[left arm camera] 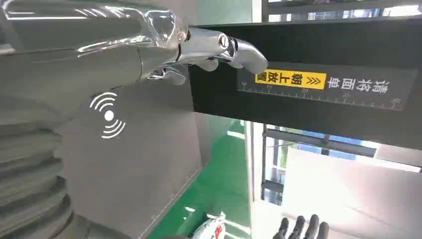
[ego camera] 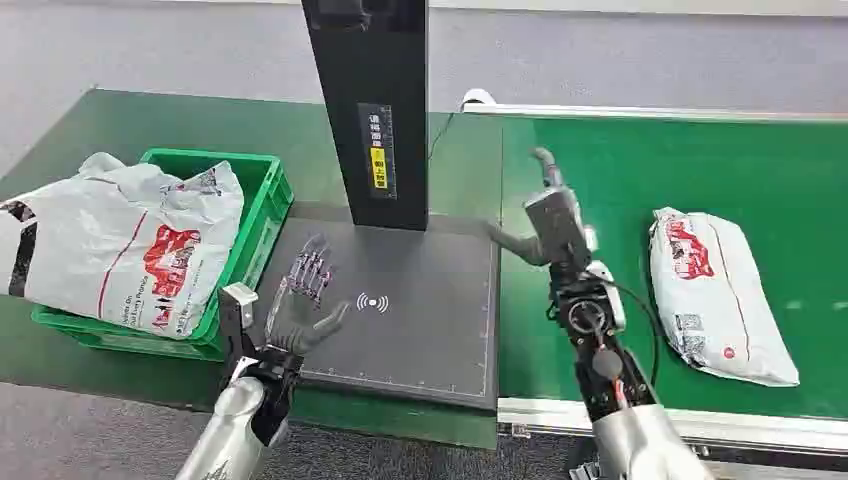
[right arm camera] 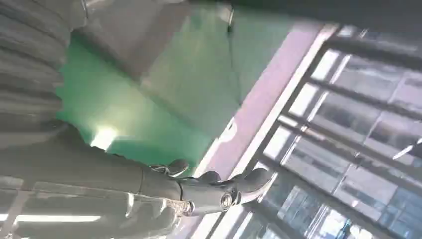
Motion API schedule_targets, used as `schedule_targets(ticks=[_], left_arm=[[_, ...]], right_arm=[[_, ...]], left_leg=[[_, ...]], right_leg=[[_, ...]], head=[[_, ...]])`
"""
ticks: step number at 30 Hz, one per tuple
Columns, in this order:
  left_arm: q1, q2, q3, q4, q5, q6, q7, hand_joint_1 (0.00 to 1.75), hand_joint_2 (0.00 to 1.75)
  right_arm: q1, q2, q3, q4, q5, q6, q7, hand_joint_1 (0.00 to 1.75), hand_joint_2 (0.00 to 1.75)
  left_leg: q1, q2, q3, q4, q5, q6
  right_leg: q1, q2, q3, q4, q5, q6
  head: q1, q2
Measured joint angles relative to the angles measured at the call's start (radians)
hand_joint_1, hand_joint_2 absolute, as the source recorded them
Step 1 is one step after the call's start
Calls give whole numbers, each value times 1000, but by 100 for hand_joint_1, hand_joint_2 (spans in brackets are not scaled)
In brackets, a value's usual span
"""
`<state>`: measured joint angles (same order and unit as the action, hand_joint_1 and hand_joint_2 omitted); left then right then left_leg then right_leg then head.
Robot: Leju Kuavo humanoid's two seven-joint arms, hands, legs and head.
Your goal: Moved the parcel from conveyor to table for the left to box.
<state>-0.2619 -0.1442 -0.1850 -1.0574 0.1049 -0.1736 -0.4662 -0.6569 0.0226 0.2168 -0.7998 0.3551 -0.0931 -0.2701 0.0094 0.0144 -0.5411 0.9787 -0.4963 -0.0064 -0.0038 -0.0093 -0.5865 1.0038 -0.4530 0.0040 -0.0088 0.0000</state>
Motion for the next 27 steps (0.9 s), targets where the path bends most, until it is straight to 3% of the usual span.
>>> schedule_targets(ticks=[7,16,27], left_arm=[[-12,2,0,10,1,-10,-6,0,175],[-23,4,0,28,7,-13,-6,0,175],[-25,4,0,34,10,-13,-6,0,175]], right_arm=[[-178,-74,-44,202,93,-70,45,0,175],[-278,-131,-22,371,260,-72,354,0,175],[-299,-149,3,432,271,-69,370,0,175]], left_leg=[[0,0,0,0,0,0],[0,0,0,0,0,0],[0,0,0,0,0,0]], right_leg=[[0,0,0,0,0,0],[0,0,0,0,0,0],[0,0,0,0,0,0]], head=[[0,0],[0,0],[0,0]])
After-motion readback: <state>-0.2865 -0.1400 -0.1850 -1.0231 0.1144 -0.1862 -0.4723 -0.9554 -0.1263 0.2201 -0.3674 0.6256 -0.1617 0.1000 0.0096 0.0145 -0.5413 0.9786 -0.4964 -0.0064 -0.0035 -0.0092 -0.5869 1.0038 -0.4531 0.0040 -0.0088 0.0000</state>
